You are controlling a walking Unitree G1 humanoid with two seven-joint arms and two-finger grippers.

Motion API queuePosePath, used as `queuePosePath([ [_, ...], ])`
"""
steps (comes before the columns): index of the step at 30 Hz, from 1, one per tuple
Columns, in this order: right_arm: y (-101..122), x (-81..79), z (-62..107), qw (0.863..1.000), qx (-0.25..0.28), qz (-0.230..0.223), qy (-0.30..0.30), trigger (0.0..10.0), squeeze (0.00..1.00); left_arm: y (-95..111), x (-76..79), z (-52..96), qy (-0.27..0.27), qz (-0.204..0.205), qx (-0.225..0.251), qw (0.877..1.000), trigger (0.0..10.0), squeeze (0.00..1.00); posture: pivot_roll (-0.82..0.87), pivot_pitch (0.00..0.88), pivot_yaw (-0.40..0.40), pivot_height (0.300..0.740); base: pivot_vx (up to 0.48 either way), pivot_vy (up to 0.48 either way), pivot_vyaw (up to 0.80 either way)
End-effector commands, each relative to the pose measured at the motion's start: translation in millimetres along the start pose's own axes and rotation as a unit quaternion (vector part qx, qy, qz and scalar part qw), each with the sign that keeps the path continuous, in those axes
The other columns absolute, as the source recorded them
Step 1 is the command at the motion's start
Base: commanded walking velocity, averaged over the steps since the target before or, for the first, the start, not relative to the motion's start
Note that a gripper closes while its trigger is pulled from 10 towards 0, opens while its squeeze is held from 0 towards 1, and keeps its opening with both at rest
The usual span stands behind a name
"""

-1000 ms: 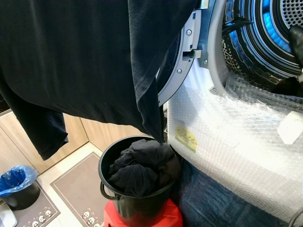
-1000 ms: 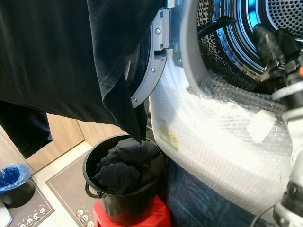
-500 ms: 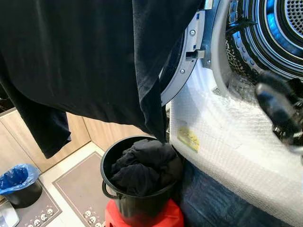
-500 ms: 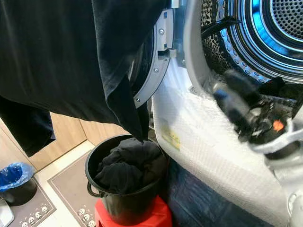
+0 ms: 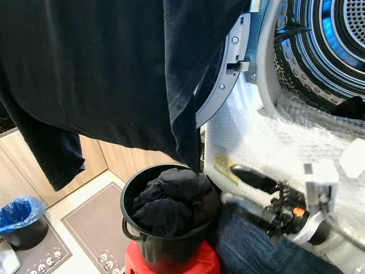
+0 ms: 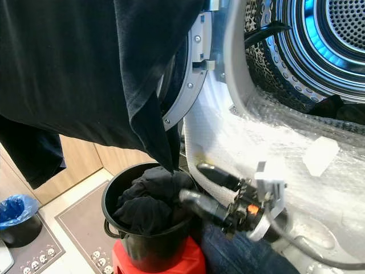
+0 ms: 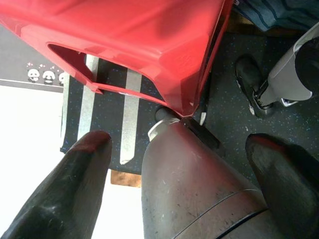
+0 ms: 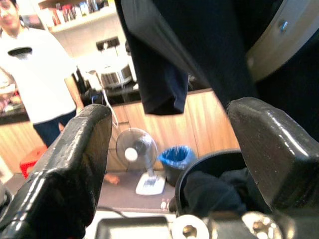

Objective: Clothes washing

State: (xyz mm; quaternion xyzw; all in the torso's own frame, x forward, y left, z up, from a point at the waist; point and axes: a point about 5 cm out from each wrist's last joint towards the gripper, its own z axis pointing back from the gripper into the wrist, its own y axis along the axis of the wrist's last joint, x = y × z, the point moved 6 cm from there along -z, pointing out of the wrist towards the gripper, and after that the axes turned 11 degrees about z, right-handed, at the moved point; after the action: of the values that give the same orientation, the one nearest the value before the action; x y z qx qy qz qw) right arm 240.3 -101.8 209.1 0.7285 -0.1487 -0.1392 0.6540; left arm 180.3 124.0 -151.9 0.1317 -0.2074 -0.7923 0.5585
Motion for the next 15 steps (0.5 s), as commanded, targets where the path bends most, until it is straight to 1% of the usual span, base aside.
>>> queuePosePath([
  [1,-11.0,-5.7,-2.1,1.000,-0.025,0.004,0.011,10.0,0.00,-28.9,-10.5,4.8,0.016,0.003,-0.046,0.999,10.0,0.00,-0.15,0.000,0.043,0.740,0.000,0.000,0.00],
  [2,-11.0,-5.7,-2.1,1.000,-0.025,0.004,0.011,10.0,0.00,-28.9,-10.5,4.8,0.016,0.003,-0.046,0.999,10.0,0.00,-0.15,0.000,0.043,0.740,0.000,0.000,0.00],
  [5,-31.6,-11.2,-3.5,0.998,-0.061,0.001,0.021,10.0,0.00,-29.4,-6.3,4.3,0.013,0.003,-0.046,0.999,10.0,0.00,-0.14,0.000,0.039,0.740,0.000,0.000,0.00],
  [8,-46.0,-10.4,-4.4,0.996,-0.085,0.000,0.017,10.0,0.00,-28.5,-1.6,3.4,0.010,0.004,-0.046,0.999,10.0,0.00,-0.14,0.000,0.036,0.740,0.000,0.000,0.00],
  [12,-66.6,0.5,-5.3,0.992,-0.122,0.007,-0.014,10.0,0.00,-26.5,2.5,2.4,0.008,0.007,-0.045,0.999,10.0,0.00,-0.14,0.000,0.031,0.740,0.000,0.000,0.00],
  [15,-86.6,17.3,-5.8,0.985,-0.161,0.031,-0.059,10.0,0.00,-25.9,1.9,2.3,0.008,0.008,-0.045,0.999,10.0,0.00,-0.14,0.000,0.028,0.740,0.000,0.000,0.00],
])
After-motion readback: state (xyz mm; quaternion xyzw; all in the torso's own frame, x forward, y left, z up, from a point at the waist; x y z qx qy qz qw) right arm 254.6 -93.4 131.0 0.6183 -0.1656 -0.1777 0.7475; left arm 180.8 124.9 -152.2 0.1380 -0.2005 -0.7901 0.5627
